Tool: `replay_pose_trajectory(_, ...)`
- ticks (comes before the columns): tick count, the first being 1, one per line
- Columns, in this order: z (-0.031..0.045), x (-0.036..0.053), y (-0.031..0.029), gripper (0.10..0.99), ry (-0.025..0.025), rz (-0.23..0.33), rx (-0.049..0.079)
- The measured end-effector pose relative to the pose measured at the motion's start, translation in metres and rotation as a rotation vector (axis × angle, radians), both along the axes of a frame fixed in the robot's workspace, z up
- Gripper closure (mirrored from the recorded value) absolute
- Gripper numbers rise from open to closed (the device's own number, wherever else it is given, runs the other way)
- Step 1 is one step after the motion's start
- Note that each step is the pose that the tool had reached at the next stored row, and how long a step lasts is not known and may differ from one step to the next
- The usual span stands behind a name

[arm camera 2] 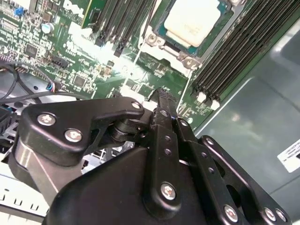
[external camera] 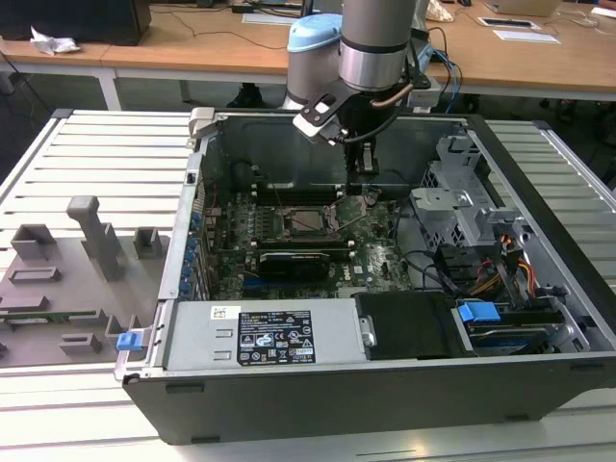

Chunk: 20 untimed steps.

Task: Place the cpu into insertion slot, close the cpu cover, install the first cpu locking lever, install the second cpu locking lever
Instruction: 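Close the cpu cover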

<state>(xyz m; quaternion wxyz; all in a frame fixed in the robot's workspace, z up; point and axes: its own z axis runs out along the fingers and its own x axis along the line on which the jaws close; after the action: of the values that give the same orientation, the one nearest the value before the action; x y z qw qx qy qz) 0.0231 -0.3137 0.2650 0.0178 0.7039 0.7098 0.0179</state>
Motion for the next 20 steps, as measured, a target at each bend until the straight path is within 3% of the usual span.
replay_pose_trajectory(4,0.0,0.0077,0.0,0.98,0.0014,0.0,0.0)
replay_pose_trajectory(6,-0.0001,0.0107,0.0,0.98,0.0044,0.0,0.0)
replay_pose_trajectory(7,-0.0003,0.0136,0.0,0.98,0.0092,0.001,0.0)
replay_pose_trajectory(8,-0.0006,0.0173,0.0001,0.98,0.0197,0.003,0.0)
replay_pose_trajectory(9,-0.0008,0.0194,0.0001,0.98,0.0252,0.004,0.0)
replay_pose_trajectory(10,-0.0011,0.0211,0.0001,0.98,0.0273,0.01,0.0)
replay_pose_trajectory(15,-0.0032,0.0249,0.0,0.98,0.0285,0.064,-0.001)
replay_pose_trajectory(20,-0.0058,0.0366,0.0009,0.98,0.0295,0.068,-0.001)
